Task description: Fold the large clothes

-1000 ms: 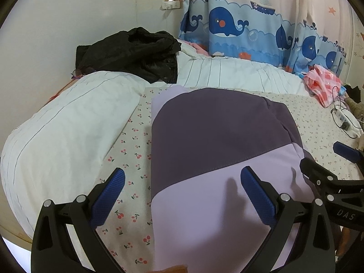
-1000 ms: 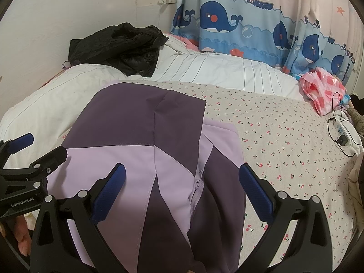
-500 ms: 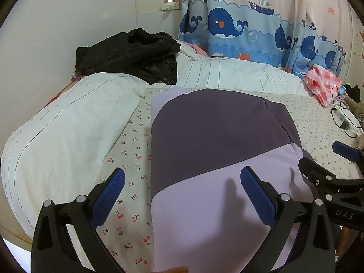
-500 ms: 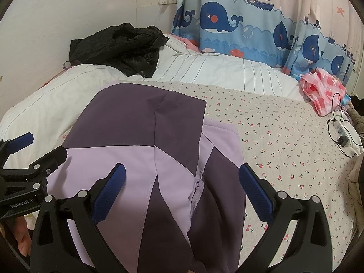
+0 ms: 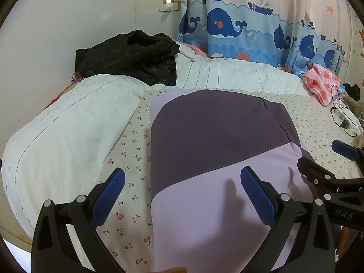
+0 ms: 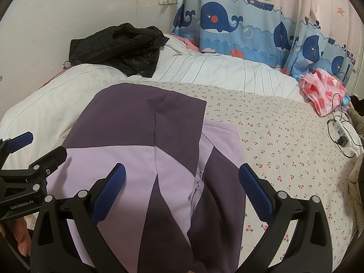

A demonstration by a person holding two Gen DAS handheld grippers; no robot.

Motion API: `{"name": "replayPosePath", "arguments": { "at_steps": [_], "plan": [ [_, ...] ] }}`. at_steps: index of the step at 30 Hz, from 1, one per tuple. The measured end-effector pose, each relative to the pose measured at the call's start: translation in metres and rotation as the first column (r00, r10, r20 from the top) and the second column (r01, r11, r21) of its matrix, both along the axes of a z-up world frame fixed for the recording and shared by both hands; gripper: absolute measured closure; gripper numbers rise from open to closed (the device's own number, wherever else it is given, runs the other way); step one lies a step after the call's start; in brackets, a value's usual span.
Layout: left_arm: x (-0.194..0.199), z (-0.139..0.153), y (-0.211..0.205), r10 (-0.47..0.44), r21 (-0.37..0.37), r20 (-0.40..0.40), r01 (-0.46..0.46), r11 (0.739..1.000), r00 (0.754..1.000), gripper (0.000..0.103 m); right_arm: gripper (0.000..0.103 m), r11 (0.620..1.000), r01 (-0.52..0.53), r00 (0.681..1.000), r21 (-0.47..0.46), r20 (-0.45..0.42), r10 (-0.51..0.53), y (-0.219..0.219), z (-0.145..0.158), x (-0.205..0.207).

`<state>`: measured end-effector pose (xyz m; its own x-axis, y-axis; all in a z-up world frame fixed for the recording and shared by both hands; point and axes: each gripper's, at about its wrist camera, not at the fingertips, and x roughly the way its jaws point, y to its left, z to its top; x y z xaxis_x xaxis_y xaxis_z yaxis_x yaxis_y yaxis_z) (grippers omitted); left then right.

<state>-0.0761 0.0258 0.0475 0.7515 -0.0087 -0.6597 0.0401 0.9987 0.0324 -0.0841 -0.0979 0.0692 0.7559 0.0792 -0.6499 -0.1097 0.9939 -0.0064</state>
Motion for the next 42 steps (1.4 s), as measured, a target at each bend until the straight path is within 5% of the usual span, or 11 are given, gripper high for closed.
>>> {"name": "replayPosePath", "arguments": {
  "at_steps": [42],
  "plan": [
    [0.0008,0.0021,0.0001,0.0,0.002,0.003,0.0,1.0,1.0,0.006,0.007,1.0,0.001,1.0,-0.001,0.001,-0.001,0.0007,-0.0004,-0.0003]
  ]
}}
